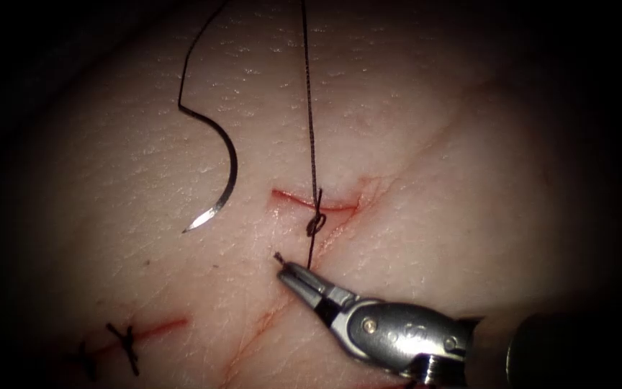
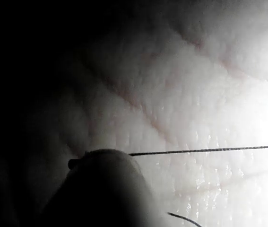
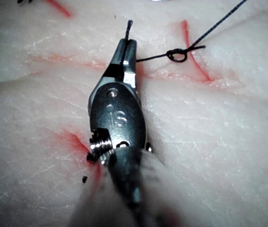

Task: Wound Closure

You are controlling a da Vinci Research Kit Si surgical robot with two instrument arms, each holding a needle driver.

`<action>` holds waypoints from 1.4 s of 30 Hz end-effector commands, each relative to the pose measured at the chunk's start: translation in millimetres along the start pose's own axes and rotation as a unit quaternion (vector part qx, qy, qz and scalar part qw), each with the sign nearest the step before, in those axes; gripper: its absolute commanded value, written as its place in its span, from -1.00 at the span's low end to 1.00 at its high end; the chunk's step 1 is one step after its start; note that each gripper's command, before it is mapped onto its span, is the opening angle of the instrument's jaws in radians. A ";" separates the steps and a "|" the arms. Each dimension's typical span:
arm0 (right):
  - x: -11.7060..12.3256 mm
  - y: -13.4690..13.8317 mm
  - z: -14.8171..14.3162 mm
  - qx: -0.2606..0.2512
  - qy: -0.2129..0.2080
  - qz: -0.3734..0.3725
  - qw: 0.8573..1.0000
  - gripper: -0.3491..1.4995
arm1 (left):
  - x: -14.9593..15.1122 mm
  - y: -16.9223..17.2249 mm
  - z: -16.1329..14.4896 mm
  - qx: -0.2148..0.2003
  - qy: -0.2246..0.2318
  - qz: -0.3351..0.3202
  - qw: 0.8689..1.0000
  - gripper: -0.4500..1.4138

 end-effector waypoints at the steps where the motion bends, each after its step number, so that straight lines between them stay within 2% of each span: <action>1: -1.0 -1.2 0.5 0.003 -0.001 0.000 1.000 -1.00 | 0.4 -0.5 0.9 0.003 0.000 -0.003 1.000 -1.00; 14: -1.9 -1.9 0.6 0.014 -0.007 -0.006 1.000 -1.00 | 1.3 -4.2 3.5 0.012 -0.011 -0.019 1.000 -1.00; 21: -3.7 -3.2 0.6 0.026 -0.017 -0.016 0.999 -1.00 | 1.7 -6.6 6.0 0.016 -0.020 -0.022 0.999 -1.00; 31: -5.4 -4.1 0.0 0.047 -0.033 -0.019 0.998 -1.00 | 2.0 -7.4 7.5 0.022 -0.025 -0.024 0.999 -1.00; 42: -5.3 -4.0 1.1 0.069 -0.038 -0.020 0.997 -1.00 | 2.0 -7.5 7.8 0.024 -0.024 -0.021 0.999 -1.00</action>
